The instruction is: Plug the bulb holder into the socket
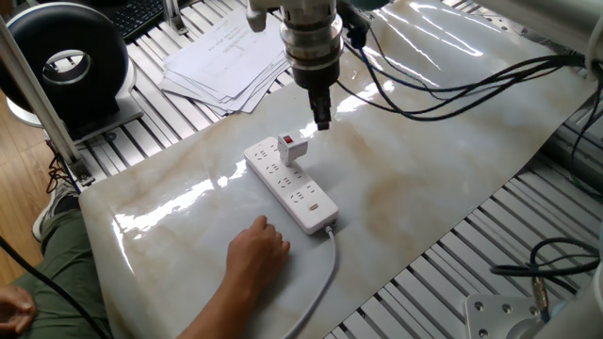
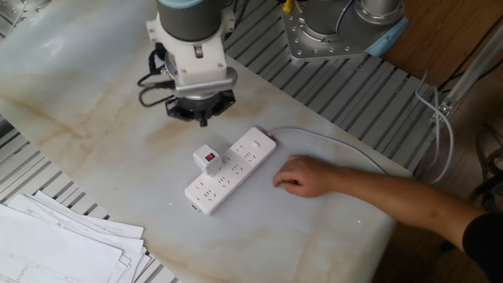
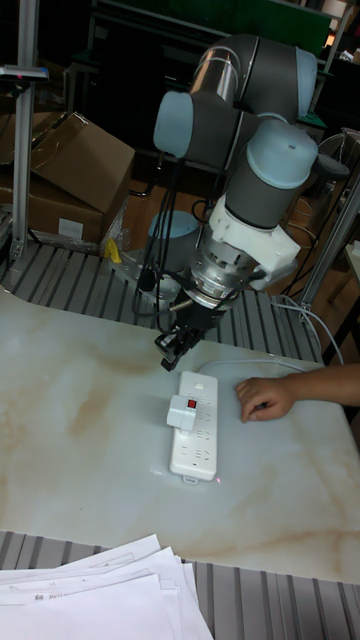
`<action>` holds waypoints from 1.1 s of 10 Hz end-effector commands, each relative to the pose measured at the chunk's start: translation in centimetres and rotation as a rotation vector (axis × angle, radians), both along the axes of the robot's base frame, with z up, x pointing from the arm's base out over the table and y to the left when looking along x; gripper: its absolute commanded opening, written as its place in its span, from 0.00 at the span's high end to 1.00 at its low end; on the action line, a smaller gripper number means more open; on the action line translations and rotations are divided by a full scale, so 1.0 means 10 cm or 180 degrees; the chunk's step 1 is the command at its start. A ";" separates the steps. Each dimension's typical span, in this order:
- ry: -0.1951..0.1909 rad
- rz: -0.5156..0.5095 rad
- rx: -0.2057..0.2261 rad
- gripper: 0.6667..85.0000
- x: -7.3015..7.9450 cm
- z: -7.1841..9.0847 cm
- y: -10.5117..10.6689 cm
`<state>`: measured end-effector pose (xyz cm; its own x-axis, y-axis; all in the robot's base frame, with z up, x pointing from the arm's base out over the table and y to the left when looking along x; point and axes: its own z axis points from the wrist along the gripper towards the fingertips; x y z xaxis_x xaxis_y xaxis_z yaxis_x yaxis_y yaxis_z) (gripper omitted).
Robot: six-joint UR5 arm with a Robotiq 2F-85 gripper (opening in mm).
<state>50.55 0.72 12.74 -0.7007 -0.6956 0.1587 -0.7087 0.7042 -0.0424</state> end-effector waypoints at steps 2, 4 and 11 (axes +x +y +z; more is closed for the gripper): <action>-0.0077 -0.1507 0.0003 0.99 -0.10 0.06 0.09; -0.0124 -0.2073 -0.0021 0.99 -0.02 0.00 0.12; -0.0039 -0.2634 -0.0151 0.99 -0.11 -0.09 0.02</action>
<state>49.73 0.75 12.02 -0.9876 -0.0194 0.1561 -0.0342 0.9951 -0.0932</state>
